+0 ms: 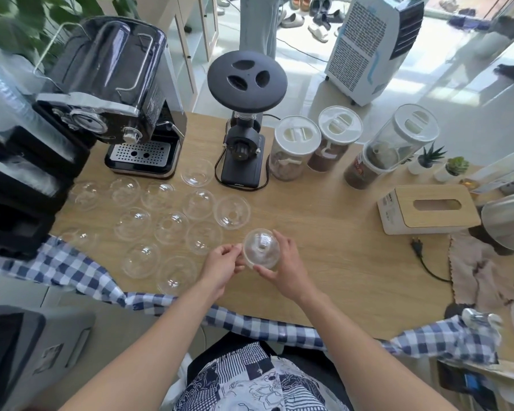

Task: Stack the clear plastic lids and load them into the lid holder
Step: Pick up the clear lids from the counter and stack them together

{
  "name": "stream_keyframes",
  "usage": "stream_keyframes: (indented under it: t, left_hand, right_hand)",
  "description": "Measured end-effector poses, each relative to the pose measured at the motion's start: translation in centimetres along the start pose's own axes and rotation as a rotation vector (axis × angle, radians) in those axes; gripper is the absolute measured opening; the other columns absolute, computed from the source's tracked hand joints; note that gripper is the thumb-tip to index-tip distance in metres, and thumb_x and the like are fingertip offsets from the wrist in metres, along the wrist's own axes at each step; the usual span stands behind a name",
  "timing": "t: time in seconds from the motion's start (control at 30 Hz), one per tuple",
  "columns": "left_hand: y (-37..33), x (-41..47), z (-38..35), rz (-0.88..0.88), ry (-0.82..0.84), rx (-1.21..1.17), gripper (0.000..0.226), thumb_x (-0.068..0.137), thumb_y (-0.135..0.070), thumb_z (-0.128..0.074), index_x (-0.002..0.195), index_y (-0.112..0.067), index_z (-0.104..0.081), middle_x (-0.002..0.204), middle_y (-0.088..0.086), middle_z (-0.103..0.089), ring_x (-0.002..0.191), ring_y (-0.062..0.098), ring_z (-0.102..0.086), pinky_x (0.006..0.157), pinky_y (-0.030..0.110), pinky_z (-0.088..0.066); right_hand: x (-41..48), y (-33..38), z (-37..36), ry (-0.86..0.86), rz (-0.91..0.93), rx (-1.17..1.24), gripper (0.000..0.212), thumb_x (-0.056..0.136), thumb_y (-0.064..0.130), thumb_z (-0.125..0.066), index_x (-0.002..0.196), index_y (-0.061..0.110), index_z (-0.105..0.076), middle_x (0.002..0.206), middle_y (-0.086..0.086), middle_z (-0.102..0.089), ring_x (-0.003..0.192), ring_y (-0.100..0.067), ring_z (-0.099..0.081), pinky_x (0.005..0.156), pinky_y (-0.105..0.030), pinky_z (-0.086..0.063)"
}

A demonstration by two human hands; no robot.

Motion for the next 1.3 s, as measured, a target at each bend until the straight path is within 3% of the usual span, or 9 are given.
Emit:
stream_keyframes:
  t: [0.2, 0.33, 0.43, 0.53, 0.6, 0.73, 1.0, 1.17, 1.3]
  left_hand:
    - [-1.3, -1.1, 2.7, -0.419, -0.129, 0.646, 0.012, 0.109, -0.033, -0.064, 0.116, -0.026, -0.071, 0.111, -0.013, -0.07, 0.098, 0.007, -0.069, 0.084, 0.029, -0.058]
    - [-1.1, -0.1, 5.5, -0.705, -0.224, 1.112, 0.025, 0.101, -0.034, -0.076, 0.123, -0.023, -0.073, 0.118, -0.009, -0.068, 0.114, 0.016, -0.057, 0.094, 0.03, -0.051]
    - [-1.1, 0.7, 6.8, -0.669, -0.256, 1.328, 0.044, 0.092, -0.042, -0.085, 0.131, -0.024, -0.073, 0.127, -0.005, -0.072, 0.122, 0.022, -0.056, 0.092, 0.038, -0.054]
    - [-1.5, 1.0, 7.1, -0.639, -0.253, 1.411, 0.04, 0.093, -0.044, -0.084, 0.128, -0.026, -0.077, 0.132, -0.006, -0.074, 0.128, 0.023, -0.055, 0.1, 0.042, -0.05]
    - [-1.9, 1.0, 7.0, -0.637, -0.259, 1.432, 0.031, 0.097, -0.043, -0.08, 0.124, -0.029, -0.08, 0.133, -0.009, -0.075, 0.131, 0.022, -0.054, 0.102, 0.042, -0.047]
    - [-2.5, 0.7, 6.7, -0.658, -0.279, 1.384, 0.02, 0.101, -0.036, -0.075, 0.118, -0.03, -0.083, 0.128, -0.013, -0.078, 0.125, 0.022, -0.056, 0.095, 0.042, -0.042]
    - [-2.3, -0.5, 8.6, -0.76, -0.355, 1.162, 0.016, 0.105, -0.035, -0.071, 0.113, -0.033, -0.084, 0.111, -0.016, -0.08, 0.104, 0.015, -0.058, 0.084, 0.035, -0.036]
    - [-2.1, -0.6, 10.1, -0.724, -0.359, 0.966, 0.015, 0.104, -0.038, -0.072, 0.115, -0.036, -0.083, 0.107, -0.022, -0.077, 0.105, 0.012, -0.057, 0.092, 0.038, -0.043]
    - [-2.2, -0.8, 10.4, -0.645, -0.325, 0.771, 0.017, 0.104, -0.039, -0.073, 0.114, -0.031, -0.084, 0.105, -0.021, -0.076, 0.105, 0.012, -0.062, 0.097, 0.038, -0.05]
  right_hand:
    - [0.7, 0.4, -0.3, 0.002, -0.057, -0.022, 0.109, 0.087, 0.049, -0.091, 0.171, 0.028, -0.025, 0.164, -0.006, -0.038, 0.147, -0.025, -0.051, 0.126, -0.048, -0.045]
    - [1.1, 0.9, -0.3, -0.044, -0.053, -0.1, 0.116, 0.084, 0.075, -0.08, 0.172, 0.027, -0.021, 0.166, -0.006, -0.033, 0.151, -0.026, -0.045, 0.126, -0.054, -0.044]
    - [2.0, 2.2, 0.0, -0.151, 0.076, -0.291, 0.083, 0.098, 0.071, -0.065, 0.162, 0.024, -0.043, 0.168, -0.007, -0.034, 0.155, -0.028, -0.036, 0.129, -0.053, -0.036]
    - [3.7, 4.5, 0.2, -0.225, 0.2, -0.48, 0.046, 0.102, 0.055, -0.065, 0.137, 0.025, -0.068, 0.149, -0.007, -0.051, 0.138, -0.03, -0.047, 0.117, -0.053, -0.043]
    - [4.9, 6.2, -0.2, -0.223, 0.218, -0.567, 0.041, 0.1, 0.051, -0.065, 0.132, 0.027, -0.072, 0.133, -0.004, -0.054, 0.125, -0.028, -0.049, 0.108, -0.05, -0.045]
    - [7.3, 9.0, -1.6, -0.125, 0.181, -0.717, 0.036, 0.099, 0.04, -0.064, 0.132, 0.027, -0.072, 0.127, -0.006, -0.055, 0.122, -0.03, -0.047, 0.099, -0.05, -0.042]
    - [9.8, 10.6, -3.2, -0.042, 0.121, -0.861, 0.026, 0.099, 0.01, -0.058, 0.105, 0.024, -0.079, 0.106, -0.003, -0.049, 0.116, -0.03, -0.047, 0.096, -0.051, -0.039]
    - [10.0, 10.4, -2.7, -0.128, 0.179, -0.789, 0.01, 0.098, 0.02, -0.065, 0.094, 0.025, -0.073, 0.101, 0.002, -0.053, 0.108, -0.027, -0.048, 0.088, -0.049, -0.036]
    - [9.8, 9.9, -1.4, -0.188, 0.199, -0.568, 0.016, 0.101, 0.05, -0.073, 0.101, 0.035, -0.08, 0.11, 0.006, -0.063, 0.116, -0.023, -0.05, 0.095, -0.05, -0.033]
Point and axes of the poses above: each hand's wrist, its own x-axis towards the middle knuckle, its own z-axis out of the back of the hand, y = z × x, the point moved 1 cm from there along x, towards the middle knuckle
